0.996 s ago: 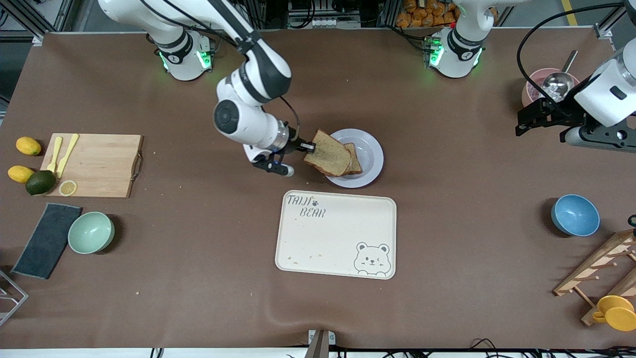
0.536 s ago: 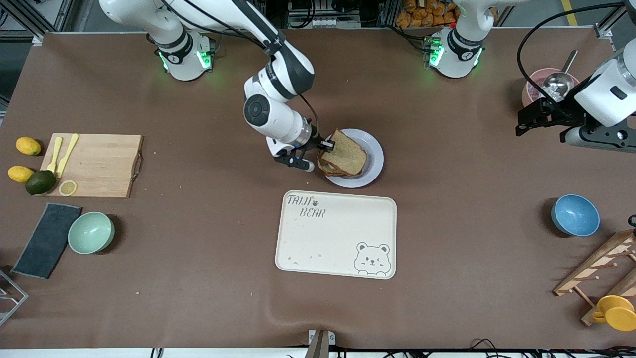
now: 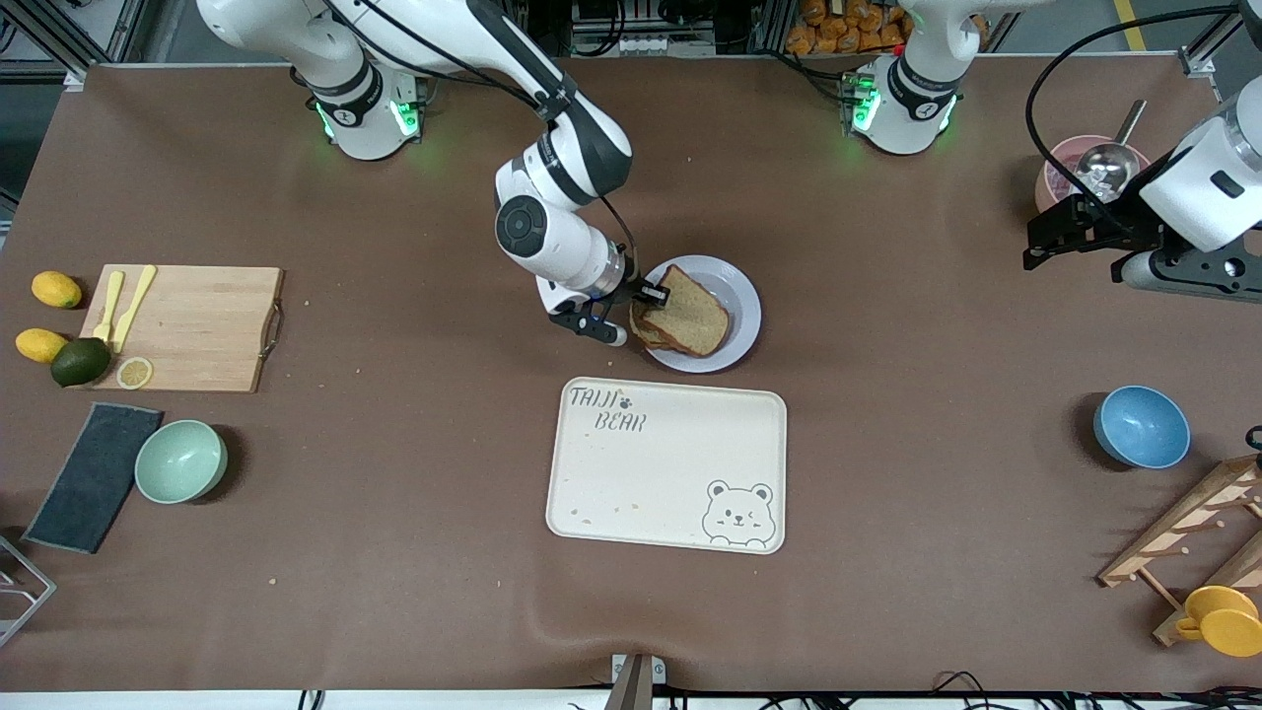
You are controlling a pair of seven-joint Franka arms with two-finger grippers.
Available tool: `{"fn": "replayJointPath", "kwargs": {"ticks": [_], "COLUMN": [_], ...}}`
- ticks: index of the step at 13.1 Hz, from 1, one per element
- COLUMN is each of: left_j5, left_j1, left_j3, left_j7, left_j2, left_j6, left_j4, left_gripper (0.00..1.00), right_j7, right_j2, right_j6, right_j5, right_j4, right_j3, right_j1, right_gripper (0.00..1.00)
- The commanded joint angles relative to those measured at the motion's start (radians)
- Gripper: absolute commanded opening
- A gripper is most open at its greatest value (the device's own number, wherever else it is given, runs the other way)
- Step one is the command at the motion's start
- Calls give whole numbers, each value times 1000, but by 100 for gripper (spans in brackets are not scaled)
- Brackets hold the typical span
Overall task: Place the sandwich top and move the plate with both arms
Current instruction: 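Withdraw the right gripper back toward the cutting board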
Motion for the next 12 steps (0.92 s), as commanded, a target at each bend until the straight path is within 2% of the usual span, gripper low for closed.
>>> {"fn": "replayJointPath", "kwargs": {"ticks": [1,3,6,9,10,12], "left_j5": [23,23,23,23,23,23], "left_j1": [5,5,5,5,5,5], "left_j3": [-3,-3,-3,-2,-2,-2], "left_j7": [2,4,4,4,4,5], "left_j2": [-14,-14,-14,-14,-14,-14], "left_j6": [5,5,5,5,5,5], "left_j4": [-10,-10,-10,-8,-8,-10], "left_gripper": [100,100,100,100,100,100], "right_j7": [24,24,24,21,13,-83], "right_j2": [-25,-60,-152,-213,-212,-206], "right_j6": [-92,-164,-465,-625,-714,-811], "right_j5": [0,-1,-22,-221,-252,-260], "right_j4": [14,9,15,47,89,140], "right_j3": [-15,-55,-217,-330,-376,-417], "right_j1": [-13,-15,-15,-18,-27,-70], "right_gripper": [100,100,100,100,100,100]}}
